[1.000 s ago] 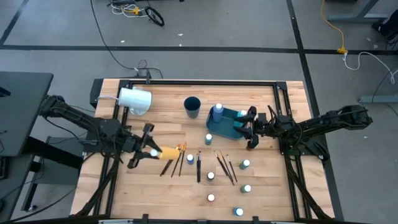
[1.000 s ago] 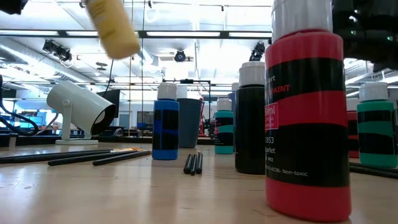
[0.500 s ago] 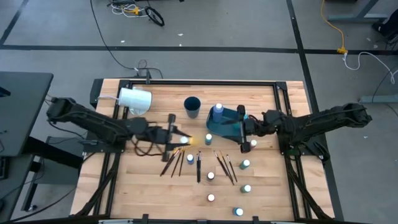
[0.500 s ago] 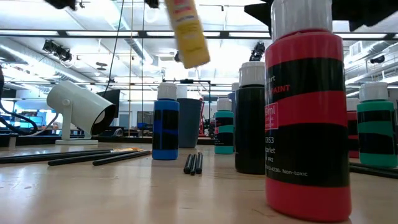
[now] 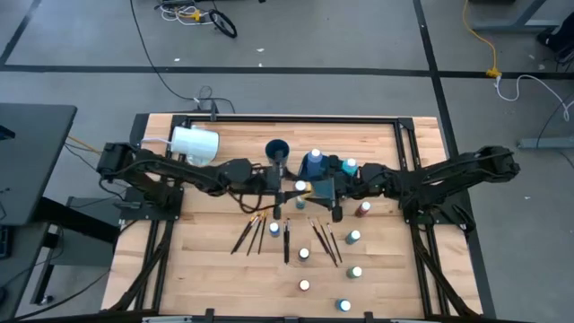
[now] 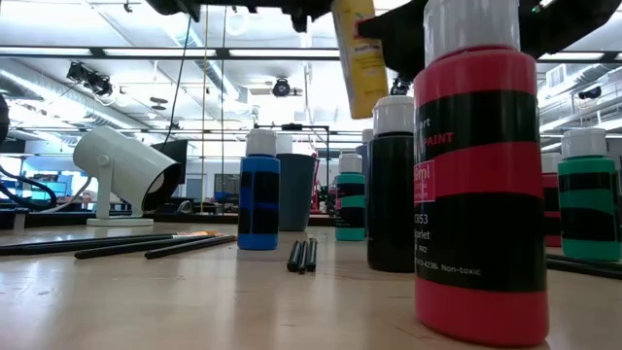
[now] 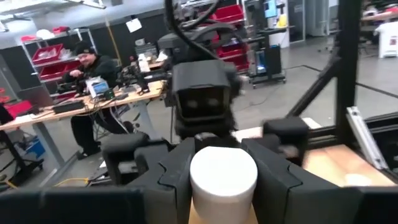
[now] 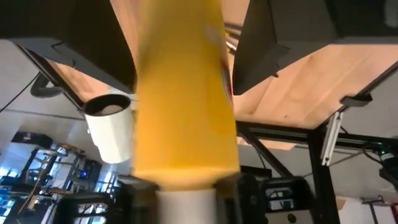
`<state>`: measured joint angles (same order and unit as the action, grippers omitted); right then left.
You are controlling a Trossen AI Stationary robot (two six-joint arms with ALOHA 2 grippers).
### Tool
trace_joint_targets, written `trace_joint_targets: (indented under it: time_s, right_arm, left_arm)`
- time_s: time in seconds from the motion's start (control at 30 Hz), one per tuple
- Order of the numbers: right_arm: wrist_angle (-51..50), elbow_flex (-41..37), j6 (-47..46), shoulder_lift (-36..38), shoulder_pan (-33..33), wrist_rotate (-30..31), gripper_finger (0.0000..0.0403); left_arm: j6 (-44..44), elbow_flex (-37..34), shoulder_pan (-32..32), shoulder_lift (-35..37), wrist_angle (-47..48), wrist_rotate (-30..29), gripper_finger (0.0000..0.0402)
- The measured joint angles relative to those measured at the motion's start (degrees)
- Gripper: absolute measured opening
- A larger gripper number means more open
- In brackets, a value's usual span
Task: Pick & Place Paint Supplies
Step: Put the large yellow paint bottle into the blue bin
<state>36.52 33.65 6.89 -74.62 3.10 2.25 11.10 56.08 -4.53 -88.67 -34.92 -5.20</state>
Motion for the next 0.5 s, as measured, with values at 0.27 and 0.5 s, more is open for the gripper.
trace_joint_targets:
  time_s: [0.27,0.5]
  right_arm:
    - [1.9,0.0,0.3,-3.0,0.0,-0.1,0.0232]
    - [2.0,0.0,-0.5,-3.1,-0.1,-1.2,0.0194]
  left_arm:
    - [0.2,1.5,0.2,-1.6,0.2,0.1,0.0128]
    - [1.4,1.6,0.2,-1.4,-0.6,-0.3,0.0156]
